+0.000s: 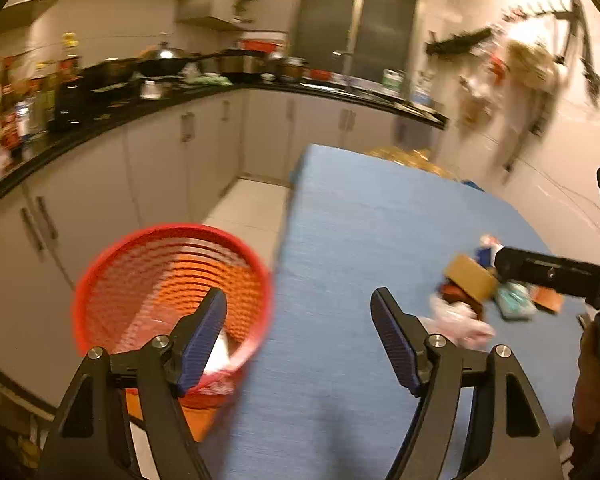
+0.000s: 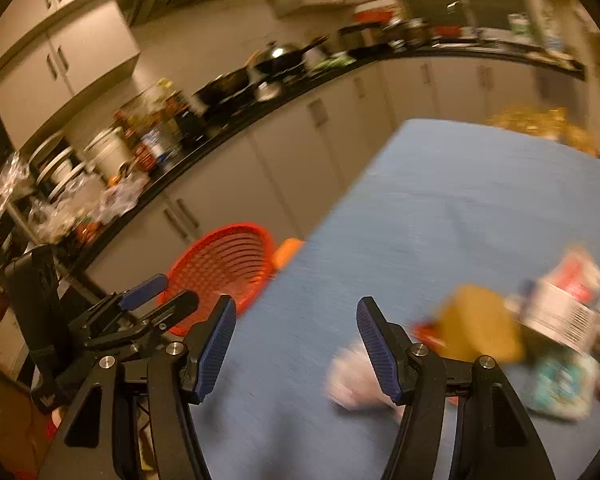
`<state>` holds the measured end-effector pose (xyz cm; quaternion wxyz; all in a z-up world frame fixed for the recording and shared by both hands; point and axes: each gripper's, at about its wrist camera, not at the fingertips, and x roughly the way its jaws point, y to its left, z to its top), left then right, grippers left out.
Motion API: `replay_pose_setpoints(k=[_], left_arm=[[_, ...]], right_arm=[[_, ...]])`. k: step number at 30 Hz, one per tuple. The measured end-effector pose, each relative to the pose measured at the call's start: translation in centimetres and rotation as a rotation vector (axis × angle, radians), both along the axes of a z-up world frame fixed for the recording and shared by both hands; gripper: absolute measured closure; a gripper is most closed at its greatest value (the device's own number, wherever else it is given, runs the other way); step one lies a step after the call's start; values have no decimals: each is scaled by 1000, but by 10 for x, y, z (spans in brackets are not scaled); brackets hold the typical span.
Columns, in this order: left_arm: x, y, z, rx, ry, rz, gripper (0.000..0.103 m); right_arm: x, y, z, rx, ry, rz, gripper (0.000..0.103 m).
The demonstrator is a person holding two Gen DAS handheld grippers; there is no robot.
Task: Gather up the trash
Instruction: 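Move the left tool back to the table toward the white plastic bag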
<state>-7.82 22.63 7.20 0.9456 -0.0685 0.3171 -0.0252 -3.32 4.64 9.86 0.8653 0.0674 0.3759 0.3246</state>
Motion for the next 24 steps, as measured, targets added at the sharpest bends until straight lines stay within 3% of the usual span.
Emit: replay_pose_setpoints(k=[8, 15, 19, 20, 22, 24], left_arm=[[23, -69, -16, -63, 115, -185, 17], [54, -98, -38, -127, 225, -184, 17], [66, -117, -50, -116, 259, -193, 17], [67, -120, -52, -107, 259, -198, 19], [67, -134, -53, -78, 250, -221, 36], [65, -142, -54, -67, 228, -230, 41]], right_arm=[[-28, -111, -4, 68, -3, -179, 29], [-37, -171, -13, 123, 12, -270, 29], [-43, -204, -12, 145, -6, -332, 29], [-45, -214, -10, 146, -13, -355, 29], [-48, -236, -8, 140, -25, -417, 25], [-50, -262, -8, 146, -27, -484, 23]])
